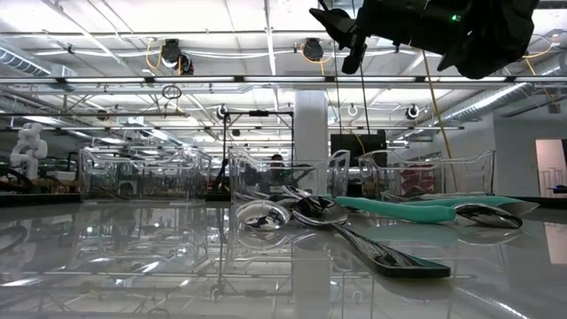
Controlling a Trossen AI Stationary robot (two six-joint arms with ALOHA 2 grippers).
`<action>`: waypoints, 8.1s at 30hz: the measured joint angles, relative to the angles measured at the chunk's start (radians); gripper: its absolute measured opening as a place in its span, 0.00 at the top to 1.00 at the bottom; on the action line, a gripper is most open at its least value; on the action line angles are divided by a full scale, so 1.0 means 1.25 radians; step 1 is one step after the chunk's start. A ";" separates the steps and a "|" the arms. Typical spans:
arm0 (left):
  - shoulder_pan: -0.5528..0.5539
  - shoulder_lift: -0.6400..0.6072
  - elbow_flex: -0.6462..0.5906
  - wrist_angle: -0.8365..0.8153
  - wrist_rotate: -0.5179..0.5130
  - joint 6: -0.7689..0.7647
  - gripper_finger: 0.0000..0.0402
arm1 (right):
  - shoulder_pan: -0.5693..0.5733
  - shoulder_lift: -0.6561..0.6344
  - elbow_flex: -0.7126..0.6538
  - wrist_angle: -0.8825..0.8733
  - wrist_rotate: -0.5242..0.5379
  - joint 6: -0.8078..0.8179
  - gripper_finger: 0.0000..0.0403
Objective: Sort silverware by color (type)
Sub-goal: Put the black spoon into the left transparent bin, then put the green spoon into the center transparent bin
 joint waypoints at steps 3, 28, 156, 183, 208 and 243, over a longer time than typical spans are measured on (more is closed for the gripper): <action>0.003 0.000 0.000 -0.005 -0.020 0.000 0.99 | 0.000 0.000 0.000 0.002 0.000 0.000 0.59; 0.000 0.000 0.000 -0.263 0.054 -0.299 0.52 | -0.006 -0.002 -0.001 0.029 0.003 -0.117 0.98; -0.119 -0.712 -0.666 -0.667 0.196 -1.107 0.67 | -0.309 0.721 1.320 -1.145 -0.360 -0.730 0.96; -0.138 -0.697 -0.666 -0.668 0.199 -1.077 0.67 | -0.340 0.776 1.320 -1.208 -0.352 -0.651 0.94; -0.137 -0.697 -0.666 -0.668 0.200 -1.072 0.67 | -0.339 0.776 1.320 -1.230 -0.357 -0.645 0.75; -0.144 -0.698 -0.666 -0.664 0.243 -1.080 0.67 | -0.153 0.416 1.321 -2.074 -0.355 -0.682 0.71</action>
